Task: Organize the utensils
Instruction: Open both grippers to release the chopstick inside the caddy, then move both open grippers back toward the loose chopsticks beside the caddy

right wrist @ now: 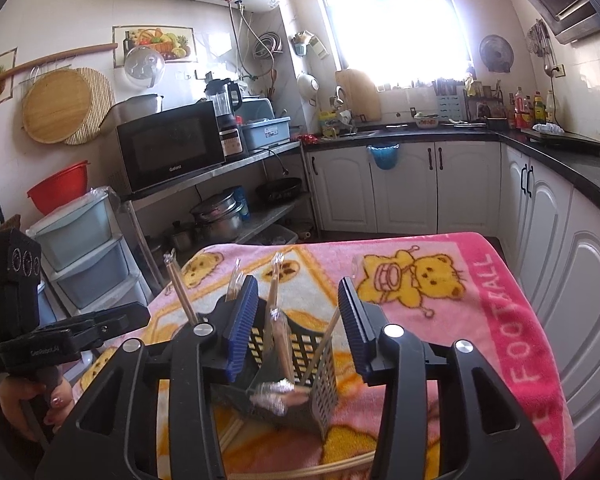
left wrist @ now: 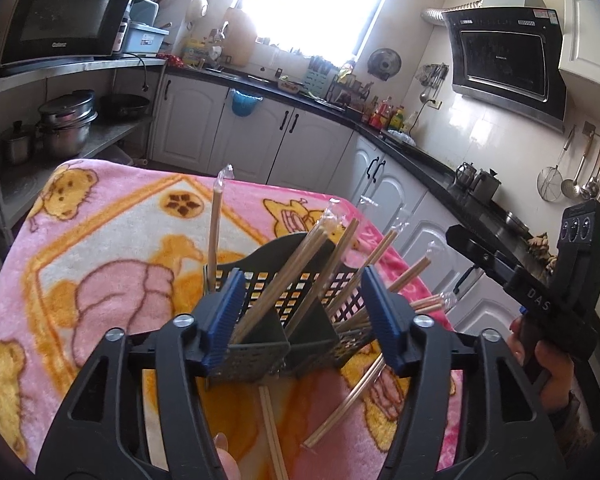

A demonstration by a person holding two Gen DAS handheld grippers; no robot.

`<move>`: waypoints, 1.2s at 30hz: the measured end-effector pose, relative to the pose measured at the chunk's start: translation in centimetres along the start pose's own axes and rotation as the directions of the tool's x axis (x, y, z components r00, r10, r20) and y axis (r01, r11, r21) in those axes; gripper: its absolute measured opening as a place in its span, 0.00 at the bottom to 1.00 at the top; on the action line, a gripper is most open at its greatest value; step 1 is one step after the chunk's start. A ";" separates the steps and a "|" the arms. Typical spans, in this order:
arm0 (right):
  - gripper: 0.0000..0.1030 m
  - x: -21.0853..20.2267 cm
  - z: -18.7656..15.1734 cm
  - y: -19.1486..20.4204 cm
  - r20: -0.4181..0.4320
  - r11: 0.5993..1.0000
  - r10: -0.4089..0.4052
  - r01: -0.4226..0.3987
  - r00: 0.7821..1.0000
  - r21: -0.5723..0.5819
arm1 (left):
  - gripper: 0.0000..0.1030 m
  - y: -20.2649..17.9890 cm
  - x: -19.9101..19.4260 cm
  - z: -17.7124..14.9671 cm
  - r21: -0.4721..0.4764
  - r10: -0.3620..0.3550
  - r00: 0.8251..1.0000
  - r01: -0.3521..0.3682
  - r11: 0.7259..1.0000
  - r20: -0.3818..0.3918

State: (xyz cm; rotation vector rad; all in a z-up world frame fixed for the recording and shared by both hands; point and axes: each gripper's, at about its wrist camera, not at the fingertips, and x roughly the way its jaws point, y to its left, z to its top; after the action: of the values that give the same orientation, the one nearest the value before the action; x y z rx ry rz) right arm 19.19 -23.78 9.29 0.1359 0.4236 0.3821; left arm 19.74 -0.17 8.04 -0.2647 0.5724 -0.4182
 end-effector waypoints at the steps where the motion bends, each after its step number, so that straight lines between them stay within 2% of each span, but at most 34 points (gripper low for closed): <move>1: 0.43 -0.2 -0.2 0.0 -0.001 1.000 0.000 0.000 1.000 0.000 | 0.57 0.0 0.0 -0.2 0.000 0.002 1.000 -0.002 1.000 -0.004; 3: 0.45 -0.5 -0.6 0.0 -0.004 1.000 0.003 -0.003 1.000 0.001 | 0.60 0.2 -0.1 -0.4 -0.003 0.006 1.000 -0.006 1.000 -0.007; 15: 0.55 -2.2 -2.6 0.2 -0.024 1.000 0.008 -0.008 1.000 -0.004 | 0.90 0.4 -0.7 -1.7 0.000 0.042 0.999 -0.042 0.999 -0.007; 36: 0.57 -2.1 -6.6 0.3 -0.126 1.000 0.015 -0.015 0.992 0.004 | 0.90 0.9 -0.3 -4.4 -0.003 0.064 0.996 -0.064 0.998 -0.061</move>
State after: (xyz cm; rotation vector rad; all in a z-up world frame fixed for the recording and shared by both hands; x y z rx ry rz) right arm 14.55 -24.02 4.21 0.1179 0.5482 0.4063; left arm 17.31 0.21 4.28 -0.2387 0.6401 -0.3638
